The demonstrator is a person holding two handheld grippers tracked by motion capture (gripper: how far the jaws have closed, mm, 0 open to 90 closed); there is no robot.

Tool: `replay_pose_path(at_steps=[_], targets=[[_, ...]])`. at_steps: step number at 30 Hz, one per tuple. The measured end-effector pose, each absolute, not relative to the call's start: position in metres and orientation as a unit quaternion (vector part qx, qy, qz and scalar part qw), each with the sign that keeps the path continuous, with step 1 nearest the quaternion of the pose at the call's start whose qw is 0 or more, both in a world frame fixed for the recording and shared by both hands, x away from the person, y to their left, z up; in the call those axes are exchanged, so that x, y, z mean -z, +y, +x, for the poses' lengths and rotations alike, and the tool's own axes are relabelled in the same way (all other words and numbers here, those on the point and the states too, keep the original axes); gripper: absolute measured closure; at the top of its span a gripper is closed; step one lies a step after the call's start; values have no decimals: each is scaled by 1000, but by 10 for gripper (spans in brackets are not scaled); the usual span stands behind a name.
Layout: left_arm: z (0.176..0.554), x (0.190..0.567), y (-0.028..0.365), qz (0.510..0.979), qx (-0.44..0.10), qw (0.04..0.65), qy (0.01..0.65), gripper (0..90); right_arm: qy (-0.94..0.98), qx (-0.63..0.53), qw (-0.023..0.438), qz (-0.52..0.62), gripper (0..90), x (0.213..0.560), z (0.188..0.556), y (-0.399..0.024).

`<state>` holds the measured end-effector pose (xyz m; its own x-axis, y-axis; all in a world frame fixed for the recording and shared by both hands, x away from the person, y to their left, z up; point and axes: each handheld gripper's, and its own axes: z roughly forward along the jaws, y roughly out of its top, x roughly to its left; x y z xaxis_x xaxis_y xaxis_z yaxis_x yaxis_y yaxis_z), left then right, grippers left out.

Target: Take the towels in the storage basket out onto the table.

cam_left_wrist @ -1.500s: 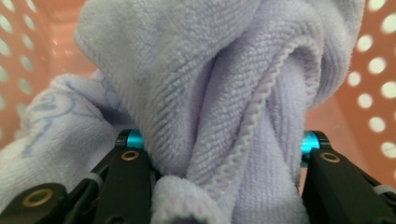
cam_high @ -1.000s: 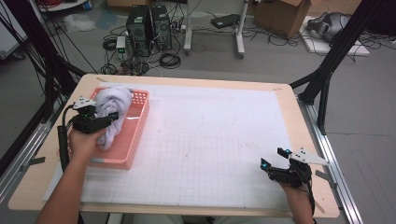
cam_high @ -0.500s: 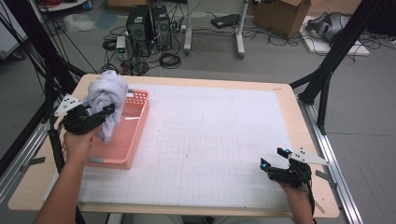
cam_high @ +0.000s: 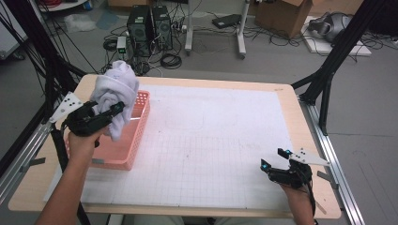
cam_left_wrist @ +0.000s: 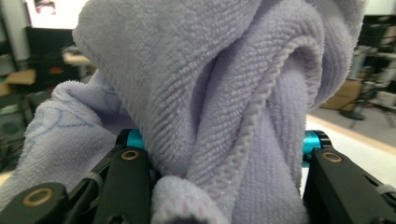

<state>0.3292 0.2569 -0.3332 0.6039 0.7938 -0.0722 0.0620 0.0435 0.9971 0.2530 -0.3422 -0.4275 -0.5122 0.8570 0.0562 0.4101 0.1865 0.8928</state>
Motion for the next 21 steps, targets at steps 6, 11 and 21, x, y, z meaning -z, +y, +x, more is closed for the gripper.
replay_pose_path(at_steps=[6,11,21], targets=[[322,320,226,637,-258,666,290,547,733,-469,236,432,166,427,253,-341],[321,318,200,643,-236,680,261,546,733,-471,235,431,166,427,253,-341],[323,329,149,678,-206,668,226,542,734,-471,234,429,166,428,254,-341]])
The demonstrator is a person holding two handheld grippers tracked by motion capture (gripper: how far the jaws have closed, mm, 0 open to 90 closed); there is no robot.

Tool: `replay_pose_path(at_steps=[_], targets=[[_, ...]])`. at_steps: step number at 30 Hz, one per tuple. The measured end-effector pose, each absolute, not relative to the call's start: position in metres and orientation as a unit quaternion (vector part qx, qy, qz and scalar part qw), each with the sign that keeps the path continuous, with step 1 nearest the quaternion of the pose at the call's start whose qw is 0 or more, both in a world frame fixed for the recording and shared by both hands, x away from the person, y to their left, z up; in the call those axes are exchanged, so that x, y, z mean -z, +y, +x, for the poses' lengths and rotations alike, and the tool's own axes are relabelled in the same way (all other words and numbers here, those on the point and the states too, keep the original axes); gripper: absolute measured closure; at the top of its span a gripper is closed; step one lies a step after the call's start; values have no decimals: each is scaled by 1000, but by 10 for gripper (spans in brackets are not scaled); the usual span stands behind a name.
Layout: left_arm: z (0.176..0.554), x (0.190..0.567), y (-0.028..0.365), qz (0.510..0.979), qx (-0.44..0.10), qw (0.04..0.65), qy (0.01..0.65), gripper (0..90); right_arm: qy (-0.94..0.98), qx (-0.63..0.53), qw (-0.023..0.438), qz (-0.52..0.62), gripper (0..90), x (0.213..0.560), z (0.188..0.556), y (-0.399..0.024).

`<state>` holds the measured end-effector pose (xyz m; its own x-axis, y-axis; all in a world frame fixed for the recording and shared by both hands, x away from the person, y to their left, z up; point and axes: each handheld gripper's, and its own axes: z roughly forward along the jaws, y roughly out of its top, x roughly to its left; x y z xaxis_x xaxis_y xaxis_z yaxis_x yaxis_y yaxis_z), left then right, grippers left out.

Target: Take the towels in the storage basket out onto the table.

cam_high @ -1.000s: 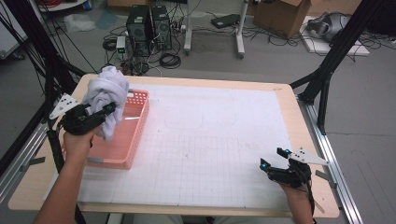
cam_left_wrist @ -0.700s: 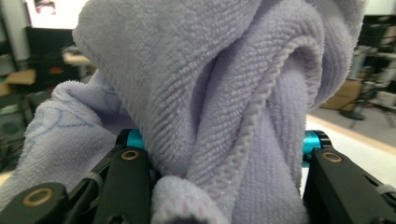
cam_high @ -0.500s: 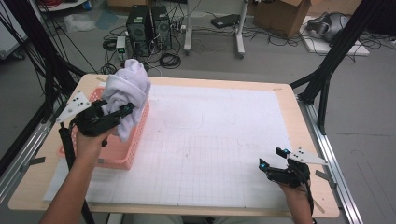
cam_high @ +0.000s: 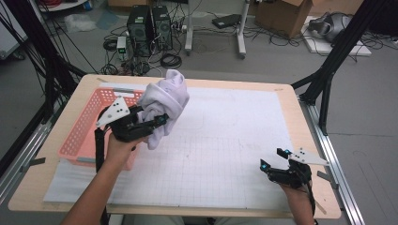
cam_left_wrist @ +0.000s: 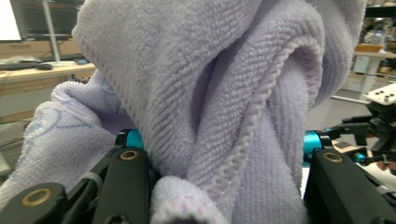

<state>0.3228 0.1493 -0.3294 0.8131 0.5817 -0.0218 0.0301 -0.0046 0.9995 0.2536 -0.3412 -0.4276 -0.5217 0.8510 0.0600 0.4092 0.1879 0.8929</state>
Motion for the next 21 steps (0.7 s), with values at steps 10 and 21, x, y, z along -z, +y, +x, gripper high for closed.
replay_pose_path(at_steps=[10,21], targets=[[329,352,103,708,-175,648,218,538,736,-471,233,427,166,428,254,-341],[343,390,65,740,-147,605,255,526,737,-471,234,424,166,428,255,-341]])
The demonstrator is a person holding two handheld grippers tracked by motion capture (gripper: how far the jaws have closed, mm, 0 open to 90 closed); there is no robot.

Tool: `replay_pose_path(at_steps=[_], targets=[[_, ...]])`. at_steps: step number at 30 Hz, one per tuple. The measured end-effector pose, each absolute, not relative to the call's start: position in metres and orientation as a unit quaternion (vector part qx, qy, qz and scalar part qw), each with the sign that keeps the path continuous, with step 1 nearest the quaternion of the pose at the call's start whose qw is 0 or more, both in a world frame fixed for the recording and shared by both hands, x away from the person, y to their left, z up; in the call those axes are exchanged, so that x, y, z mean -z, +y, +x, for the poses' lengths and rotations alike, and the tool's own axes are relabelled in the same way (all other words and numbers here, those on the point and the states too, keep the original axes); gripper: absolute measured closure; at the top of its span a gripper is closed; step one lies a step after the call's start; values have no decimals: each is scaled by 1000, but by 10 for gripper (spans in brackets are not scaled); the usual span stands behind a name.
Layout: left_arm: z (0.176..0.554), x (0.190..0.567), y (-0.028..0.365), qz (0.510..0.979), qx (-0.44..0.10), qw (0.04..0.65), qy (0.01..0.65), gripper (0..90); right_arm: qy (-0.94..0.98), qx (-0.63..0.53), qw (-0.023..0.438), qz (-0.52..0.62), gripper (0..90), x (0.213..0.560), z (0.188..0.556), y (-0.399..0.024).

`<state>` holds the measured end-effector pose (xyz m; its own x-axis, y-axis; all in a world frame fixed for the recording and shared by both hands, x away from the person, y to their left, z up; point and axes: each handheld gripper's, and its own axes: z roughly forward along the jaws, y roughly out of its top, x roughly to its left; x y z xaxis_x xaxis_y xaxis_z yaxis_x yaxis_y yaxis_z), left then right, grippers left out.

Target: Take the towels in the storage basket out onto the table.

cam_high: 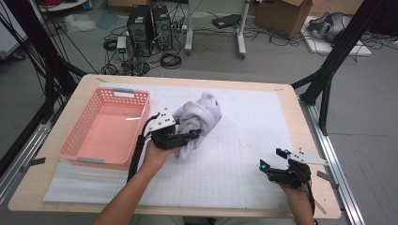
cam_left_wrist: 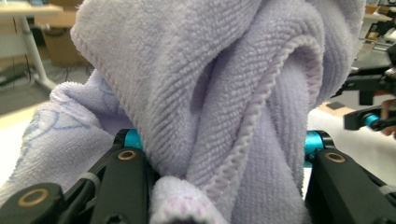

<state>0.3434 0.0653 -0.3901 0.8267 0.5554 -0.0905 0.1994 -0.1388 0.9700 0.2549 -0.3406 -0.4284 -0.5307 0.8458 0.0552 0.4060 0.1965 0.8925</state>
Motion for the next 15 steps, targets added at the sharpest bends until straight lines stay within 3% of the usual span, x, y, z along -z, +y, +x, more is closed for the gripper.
replay_pose_path(at_steps=[15], targets=[[360,427,37,781,-138,524,311,478,741,-468,229,423,166,429,256,-339]])
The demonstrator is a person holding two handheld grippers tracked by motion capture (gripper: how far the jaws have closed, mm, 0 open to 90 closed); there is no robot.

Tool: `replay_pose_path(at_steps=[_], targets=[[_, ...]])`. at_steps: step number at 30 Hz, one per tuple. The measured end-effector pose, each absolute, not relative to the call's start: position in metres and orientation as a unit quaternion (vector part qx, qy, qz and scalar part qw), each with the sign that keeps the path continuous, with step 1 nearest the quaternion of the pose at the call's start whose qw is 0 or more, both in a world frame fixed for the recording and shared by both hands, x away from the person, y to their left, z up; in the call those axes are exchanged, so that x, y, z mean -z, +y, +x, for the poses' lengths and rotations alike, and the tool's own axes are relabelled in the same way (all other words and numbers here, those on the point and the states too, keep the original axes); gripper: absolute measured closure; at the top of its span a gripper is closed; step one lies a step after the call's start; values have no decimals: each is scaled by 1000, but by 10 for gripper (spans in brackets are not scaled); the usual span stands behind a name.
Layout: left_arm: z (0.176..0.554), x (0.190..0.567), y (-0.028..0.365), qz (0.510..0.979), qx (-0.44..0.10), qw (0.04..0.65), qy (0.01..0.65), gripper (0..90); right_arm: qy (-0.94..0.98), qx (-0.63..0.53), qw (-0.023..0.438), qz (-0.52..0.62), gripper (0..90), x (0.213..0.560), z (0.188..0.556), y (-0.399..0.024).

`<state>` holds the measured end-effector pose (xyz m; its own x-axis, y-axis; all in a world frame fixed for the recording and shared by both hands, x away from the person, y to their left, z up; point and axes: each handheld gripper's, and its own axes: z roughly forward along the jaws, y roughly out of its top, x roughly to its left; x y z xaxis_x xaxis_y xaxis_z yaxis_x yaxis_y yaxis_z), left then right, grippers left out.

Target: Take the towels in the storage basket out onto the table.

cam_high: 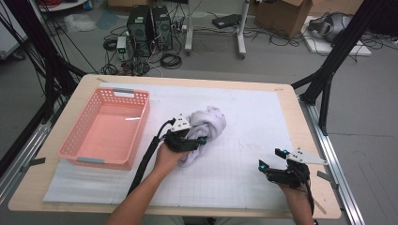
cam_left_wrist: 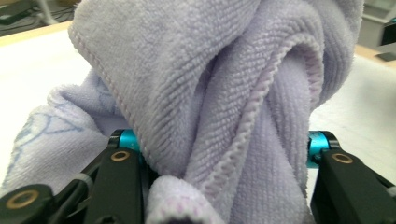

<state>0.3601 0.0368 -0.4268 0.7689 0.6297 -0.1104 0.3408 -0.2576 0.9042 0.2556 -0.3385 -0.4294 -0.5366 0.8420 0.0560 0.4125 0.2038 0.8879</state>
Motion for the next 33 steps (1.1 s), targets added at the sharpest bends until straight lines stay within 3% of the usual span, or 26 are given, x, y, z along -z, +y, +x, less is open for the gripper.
replay_pose_path(at_steps=[5,8,14,33], targets=[[361,420,45,766,-127,534,334,298,740,-468,230,424,166,430,255,-339],[357,409,57,747,-139,554,341,251,740,-468,230,425,166,430,255,-340],[344,394,84,728,-171,573,335,221,741,-467,231,424,166,430,255,-339],[293,424,117,723,-184,591,307,216,745,-457,234,426,167,430,252,-335]])
